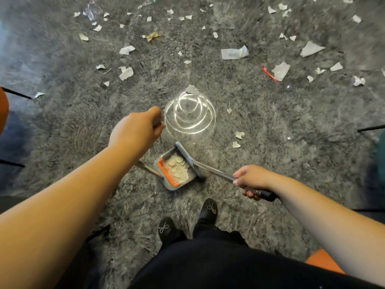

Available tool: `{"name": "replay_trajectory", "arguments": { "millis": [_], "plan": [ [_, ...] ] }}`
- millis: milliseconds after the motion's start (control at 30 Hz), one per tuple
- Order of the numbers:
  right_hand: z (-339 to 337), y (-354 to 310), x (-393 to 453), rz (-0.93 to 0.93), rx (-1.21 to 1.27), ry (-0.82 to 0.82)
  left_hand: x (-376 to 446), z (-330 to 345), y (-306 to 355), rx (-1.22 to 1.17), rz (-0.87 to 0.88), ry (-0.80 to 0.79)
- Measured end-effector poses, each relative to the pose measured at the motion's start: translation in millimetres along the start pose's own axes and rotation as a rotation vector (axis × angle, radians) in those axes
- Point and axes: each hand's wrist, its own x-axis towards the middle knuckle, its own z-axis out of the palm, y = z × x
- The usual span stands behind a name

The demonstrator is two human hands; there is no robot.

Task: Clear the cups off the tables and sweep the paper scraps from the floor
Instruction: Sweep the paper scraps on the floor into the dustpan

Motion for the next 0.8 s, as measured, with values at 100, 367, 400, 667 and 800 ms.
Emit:
{"name": "replay_trajectory", "arguments": {
  "millis": [100, 367, 400, 667, 800],
  "plan": [
    [-4.3, 3.9, -10.1, 0.002, 0.066, -0.005, 8.9, -5.0, 2.0, -0.024, -0.005, 0.001],
    [-13.4, 15.1, -28.4, -0.035, 0.162, 0.117, 20.6, -16.6, 27.1, -0.090, 0.082, -0.013],
    [-15.4, 16.4, -29.8, -0.039, 0.180, 0.139, 23.1, -18.9, 32.1, -0.090, 0.104, -0.015],
    [-34.8, 28.4, -45.3, -0.011, 0.379, 0.316, 73.7, -30.9, 76.9, -0.014, 0.340, -0.074],
    [-42.5, 36.9, -46.1, 0.035, 0.457, 0.400, 106.4, -25.9, 99.7, 0.003, 0.437, -0.127]
  ]
}}
